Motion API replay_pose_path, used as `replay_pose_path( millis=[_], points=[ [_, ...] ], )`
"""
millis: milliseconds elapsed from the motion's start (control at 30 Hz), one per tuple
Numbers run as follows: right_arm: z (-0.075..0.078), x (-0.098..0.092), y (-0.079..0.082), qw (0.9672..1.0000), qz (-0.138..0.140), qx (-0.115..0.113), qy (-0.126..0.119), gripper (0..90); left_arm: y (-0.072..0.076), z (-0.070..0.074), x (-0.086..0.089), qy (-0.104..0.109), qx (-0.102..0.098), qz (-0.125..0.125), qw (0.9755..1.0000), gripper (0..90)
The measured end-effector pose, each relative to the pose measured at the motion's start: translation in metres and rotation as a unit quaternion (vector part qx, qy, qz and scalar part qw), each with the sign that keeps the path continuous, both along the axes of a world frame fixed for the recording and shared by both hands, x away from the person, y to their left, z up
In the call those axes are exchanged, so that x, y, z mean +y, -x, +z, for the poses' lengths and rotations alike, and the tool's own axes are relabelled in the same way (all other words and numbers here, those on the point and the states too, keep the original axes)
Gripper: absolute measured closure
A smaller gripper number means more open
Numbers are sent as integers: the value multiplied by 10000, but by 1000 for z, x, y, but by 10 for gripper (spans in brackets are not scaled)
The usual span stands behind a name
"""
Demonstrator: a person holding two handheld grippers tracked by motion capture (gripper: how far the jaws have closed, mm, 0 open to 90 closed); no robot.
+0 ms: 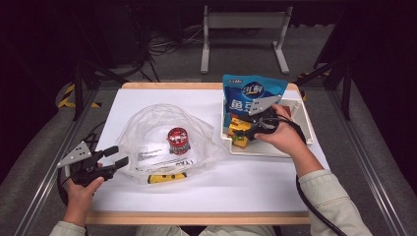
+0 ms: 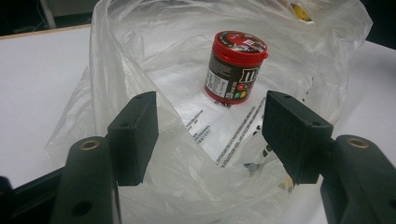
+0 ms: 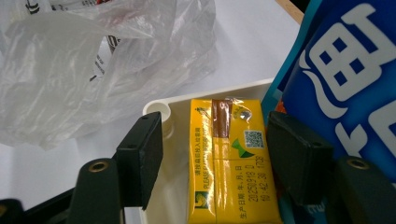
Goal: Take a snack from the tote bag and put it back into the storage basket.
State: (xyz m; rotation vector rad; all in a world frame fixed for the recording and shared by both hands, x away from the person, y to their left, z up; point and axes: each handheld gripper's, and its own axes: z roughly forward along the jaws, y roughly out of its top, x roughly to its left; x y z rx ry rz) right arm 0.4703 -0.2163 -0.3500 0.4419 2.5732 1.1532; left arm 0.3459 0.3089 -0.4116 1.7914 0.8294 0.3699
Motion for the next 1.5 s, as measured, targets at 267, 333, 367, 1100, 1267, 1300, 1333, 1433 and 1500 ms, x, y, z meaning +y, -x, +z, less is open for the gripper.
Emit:
replay_pose_path(
  millis=[267,333,367,1100,1267,1300,1333,1433,1500],
  points=[
    [13,-4,14,9989,15,-267,-391,378,0,-1,0,12,11,3,10000,368],
    [13,-4,19,9985,24,-281,-464,390,0,-1,0,16,13,6,10000,368],
    [13,-5,21,9984,19,-261,-507,402,0,-1,0,15,13,4,10000,368],
    [-10,-19,51,9975,-302,96,-635,838,0,0,-1,-17,7,6,10000,368],
    [-18,-18,51,9977,-379,182,-526,900,0,-1,-1,-6,13,1,10000,368],
    [-18,-18,51,9980,-398,181,-457,900,0,-1,-1,-7,17,4,10000,368],
    [-19,-17,50,9981,-419,169,-410,900,0,-1,-1,-9,12,-4,10000,368],
    [-21,-17,49,9981,-433,195,-398,900,0,-1,-1,-9,13,-6,10000,368],
    [-25,-16,48,9981,-462,232,-322,900,0,0,0,-30,-6,-11,10000,368]
  ],
)
